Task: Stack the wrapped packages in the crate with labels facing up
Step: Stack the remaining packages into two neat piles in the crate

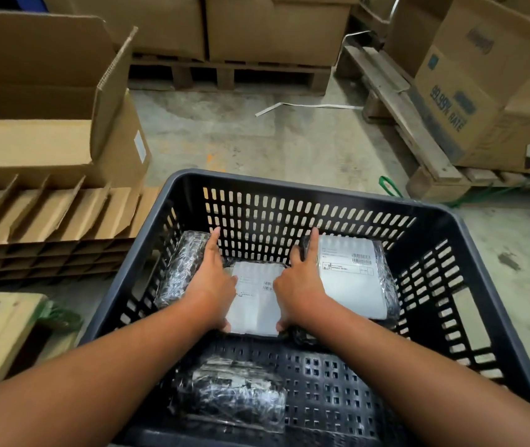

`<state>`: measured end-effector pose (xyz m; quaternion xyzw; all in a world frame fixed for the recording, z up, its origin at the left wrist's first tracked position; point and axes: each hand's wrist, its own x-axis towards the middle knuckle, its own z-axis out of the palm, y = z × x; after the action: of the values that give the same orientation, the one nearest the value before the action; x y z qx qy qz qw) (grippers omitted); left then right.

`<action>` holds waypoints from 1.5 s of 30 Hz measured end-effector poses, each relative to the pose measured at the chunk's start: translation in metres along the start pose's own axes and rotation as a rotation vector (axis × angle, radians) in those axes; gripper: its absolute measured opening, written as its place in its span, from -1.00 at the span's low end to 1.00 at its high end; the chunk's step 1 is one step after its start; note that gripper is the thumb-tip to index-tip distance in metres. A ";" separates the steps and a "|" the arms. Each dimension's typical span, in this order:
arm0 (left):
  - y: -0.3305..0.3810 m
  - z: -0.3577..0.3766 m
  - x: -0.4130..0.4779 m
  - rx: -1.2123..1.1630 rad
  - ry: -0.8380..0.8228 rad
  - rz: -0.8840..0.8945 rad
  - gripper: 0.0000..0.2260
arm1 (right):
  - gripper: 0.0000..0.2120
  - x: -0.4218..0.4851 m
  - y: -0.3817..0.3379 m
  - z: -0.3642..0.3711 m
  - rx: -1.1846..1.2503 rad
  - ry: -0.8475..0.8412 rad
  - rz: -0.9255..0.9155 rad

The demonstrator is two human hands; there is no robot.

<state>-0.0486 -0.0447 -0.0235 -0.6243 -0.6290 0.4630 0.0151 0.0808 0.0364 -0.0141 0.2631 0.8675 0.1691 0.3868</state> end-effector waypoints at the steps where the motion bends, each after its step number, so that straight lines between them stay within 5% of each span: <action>1: 0.005 0.000 0.001 -0.012 -0.007 0.008 -0.08 | -0.29 0.000 0.000 0.000 0.010 -0.004 0.005; 4: 0.007 0.003 0.004 -0.077 0.003 0.046 -0.20 | -0.39 0.002 -0.001 -0.001 0.031 -0.013 0.022; 10: -0.004 0.001 0.002 -0.242 0.134 0.018 -0.30 | -0.25 0.006 0.005 0.005 0.085 0.113 -0.038; 17: -0.062 -0.009 -0.014 -0.268 0.103 0.118 -0.59 | -0.54 0.003 0.019 -0.002 0.378 0.251 -0.079; 22: -0.105 -0.012 -0.029 -0.229 0.033 0.172 -0.47 | -0.32 -0.003 0.011 -0.012 0.834 0.415 -0.136; 26: -0.118 -0.009 -0.037 -0.194 0.077 0.205 -0.39 | -0.03 -0.022 -0.038 -0.020 1.407 0.325 -0.313; 29: -0.118 -0.005 -0.037 -0.205 0.181 0.190 -0.47 | -0.07 -0.024 -0.080 -0.022 1.529 0.292 -0.335; 36: -0.120 0.000 -0.036 -0.148 0.211 0.190 -0.52 | -0.50 -0.018 -0.112 -0.013 1.749 0.466 -0.189; 40: -0.120 -0.002 -0.035 -0.171 0.217 0.203 -0.31 | -0.37 -0.017 -0.101 -0.010 1.853 0.532 -0.115; 45: -0.116 -0.003 -0.035 -0.191 0.386 0.108 -0.52 | -0.25 -0.014 -0.094 -0.014 1.962 0.552 -0.069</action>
<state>-0.1287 -0.0471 0.0672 -0.7327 -0.6211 0.2735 0.0508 0.0467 -0.0488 -0.0438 0.3910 0.6895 -0.5731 -0.2083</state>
